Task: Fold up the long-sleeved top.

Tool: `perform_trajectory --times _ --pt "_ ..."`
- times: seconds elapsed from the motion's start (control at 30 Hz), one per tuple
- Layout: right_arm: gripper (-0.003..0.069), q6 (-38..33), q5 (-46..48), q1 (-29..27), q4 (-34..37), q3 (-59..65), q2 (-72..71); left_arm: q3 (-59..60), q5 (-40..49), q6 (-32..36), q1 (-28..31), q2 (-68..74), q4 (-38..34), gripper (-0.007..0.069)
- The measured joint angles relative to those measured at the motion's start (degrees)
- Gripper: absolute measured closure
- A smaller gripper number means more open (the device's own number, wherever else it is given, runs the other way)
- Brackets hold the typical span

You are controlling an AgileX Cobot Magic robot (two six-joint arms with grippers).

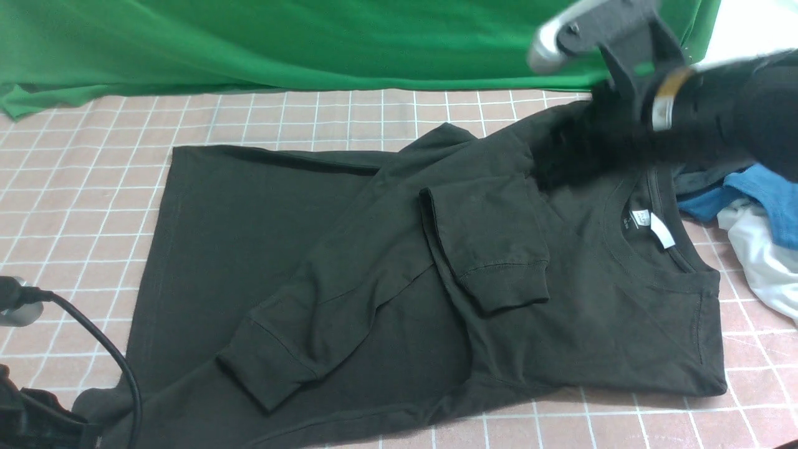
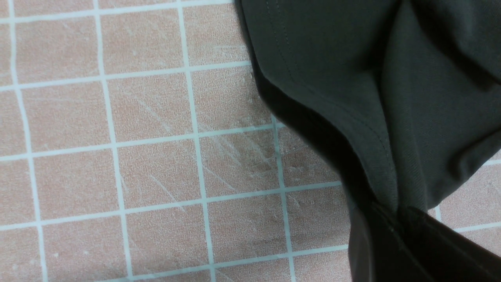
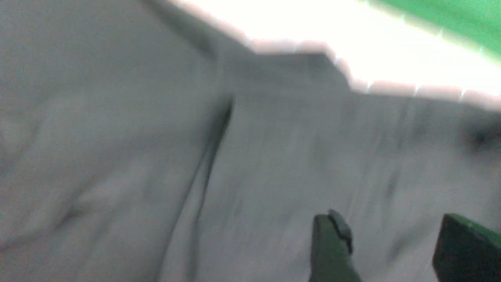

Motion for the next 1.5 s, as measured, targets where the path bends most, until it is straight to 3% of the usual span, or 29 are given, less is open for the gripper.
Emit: perform_trajectory --times 0.1,0.23,0.33,0.6,0.83,1.03,1.17,1.3,1.37,1.5 --pt "0.0237 4.27 4.44 -0.16 3.12 0.66 4.42 0.0 0.0 0.0 0.0 0.0 0.0 0.0585" --pt "0.0119 7.4 4.34 -0.38 4.77 0.66 10.48 0.0 0.0 0.0 0.0 0.0 0.0 0.0585" --pt "0.0088 9.08 3.22 -1.62 5.6 0.52 13.92 0.0 0.0 0.0 0.0 0.0 0.0 0.0585" --pt "0.0144 7.02 0.06 -3.86 14.09 -0.02 18.37 0.0 0.0 0.0 0.0 0.0 0.0 0.0585" --pt "0.0162 5.52 -0.93 -3.65 16.09 -0.06 20.06 0.0 0.0 0.19 0.0 0.0 0.0 0.0585" --pt "0.0266 4.05 -2.6 -2.74 17.32 -0.26 21.06 0.0 0.0 0.38 0.0 0.0 0.0 0.0585" --pt "0.0375 2.48 -3.38 -2.74 17.38 -0.31 21.2 0.0 0.0 0.38 0.0 0.0 0.0 0.0585" --pt "0.0548 -2.11 -3.31 -2.47 17.54 -0.31 20.4 0.0 -0.04 0.43 0.0 0.0 0.0 0.0585" --pt "0.0588 -4.06 -2.92 -2.47 17.54 -0.31 18.6 0.0 -0.04 0.43 0.0 0.0 0.0 0.0585" --pt "0.0588 -7.32 -0.4 -2.47 17.49 -2.78 13.96 0.0 -0.04 0.43 0.0 0.0 0.0 0.0585"
